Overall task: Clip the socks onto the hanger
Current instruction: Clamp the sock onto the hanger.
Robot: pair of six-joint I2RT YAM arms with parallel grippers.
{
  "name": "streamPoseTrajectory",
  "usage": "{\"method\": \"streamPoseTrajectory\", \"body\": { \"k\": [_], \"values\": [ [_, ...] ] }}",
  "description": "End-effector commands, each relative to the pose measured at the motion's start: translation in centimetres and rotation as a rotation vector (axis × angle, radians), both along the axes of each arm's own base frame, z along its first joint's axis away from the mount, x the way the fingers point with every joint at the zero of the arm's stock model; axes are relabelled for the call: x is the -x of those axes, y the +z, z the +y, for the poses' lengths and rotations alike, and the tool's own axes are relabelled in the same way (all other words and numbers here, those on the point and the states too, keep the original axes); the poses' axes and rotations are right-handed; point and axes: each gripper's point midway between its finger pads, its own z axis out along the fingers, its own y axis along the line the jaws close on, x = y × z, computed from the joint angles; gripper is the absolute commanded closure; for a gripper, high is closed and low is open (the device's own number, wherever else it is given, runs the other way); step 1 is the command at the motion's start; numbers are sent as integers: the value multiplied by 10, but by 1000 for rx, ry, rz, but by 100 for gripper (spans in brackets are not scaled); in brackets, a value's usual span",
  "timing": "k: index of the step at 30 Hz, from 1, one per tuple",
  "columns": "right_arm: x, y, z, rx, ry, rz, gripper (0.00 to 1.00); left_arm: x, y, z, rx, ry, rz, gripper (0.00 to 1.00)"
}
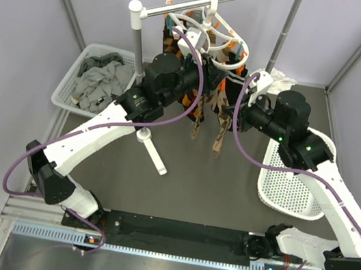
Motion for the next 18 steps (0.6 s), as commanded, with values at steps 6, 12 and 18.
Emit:
{"method": "streamPoseTrajectory", "body": {
  "k": [6, 12, 18],
  "values": [
    [7, 35, 3, -51, 25, -92, 100, -1, 20, 2, 28, 9, -50, 100],
    [5, 44, 2, -60, 17, -117, 100, -1, 15, 2, 16, 7, -43, 100],
    [3, 54, 1, -73, 5, -142, 100, -1, 13, 0, 12, 3, -36, 100]
  ]
}}
